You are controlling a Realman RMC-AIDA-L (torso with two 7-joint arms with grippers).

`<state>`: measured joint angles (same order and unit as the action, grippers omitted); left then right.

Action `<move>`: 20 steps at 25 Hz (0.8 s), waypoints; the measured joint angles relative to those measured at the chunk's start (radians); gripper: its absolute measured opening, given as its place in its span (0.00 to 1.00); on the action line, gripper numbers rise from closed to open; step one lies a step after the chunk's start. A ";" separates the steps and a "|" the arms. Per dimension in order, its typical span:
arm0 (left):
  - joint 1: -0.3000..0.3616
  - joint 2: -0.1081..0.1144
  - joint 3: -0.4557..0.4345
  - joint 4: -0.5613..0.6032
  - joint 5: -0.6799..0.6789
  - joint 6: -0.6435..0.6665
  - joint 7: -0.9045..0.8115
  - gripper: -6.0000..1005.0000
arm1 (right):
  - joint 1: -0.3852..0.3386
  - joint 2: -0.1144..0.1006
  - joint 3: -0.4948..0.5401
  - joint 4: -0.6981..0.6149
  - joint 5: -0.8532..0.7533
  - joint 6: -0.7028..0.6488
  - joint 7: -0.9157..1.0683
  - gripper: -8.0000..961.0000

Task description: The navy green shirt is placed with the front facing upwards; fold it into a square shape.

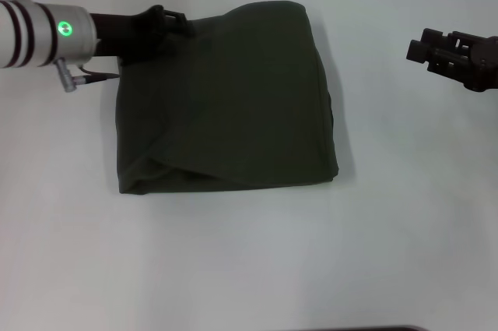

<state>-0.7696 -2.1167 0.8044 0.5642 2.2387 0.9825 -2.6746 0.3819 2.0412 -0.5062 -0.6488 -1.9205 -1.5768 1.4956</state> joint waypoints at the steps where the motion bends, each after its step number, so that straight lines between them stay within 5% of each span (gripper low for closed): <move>1: 0.005 0.002 0.001 0.004 0.000 0.000 -0.004 0.49 | 0.000 0.000 0.000 0.000 0.000 0.000 0.000 0.52; 14: 0.103 0.015 -0.016 0.136 0.012 0.023 -0.048 0.49 | 0.000 -0.001 -0.002 -0.002 0.000 -0.003 0.016 0.52; 20: 0.149 0.010 -0.088 0.270 0.004 0.184 -0.015 0.49 | 0.001 -0.003 0.000 -0.009 0.002 -0.013 0.027 0.52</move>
<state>-0.6204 -2.1064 0.7167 0.8345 2.2425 1.1665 -2.6897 0.3828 2.0382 -0.5067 -0.6576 -1.9184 -1.5894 1.5223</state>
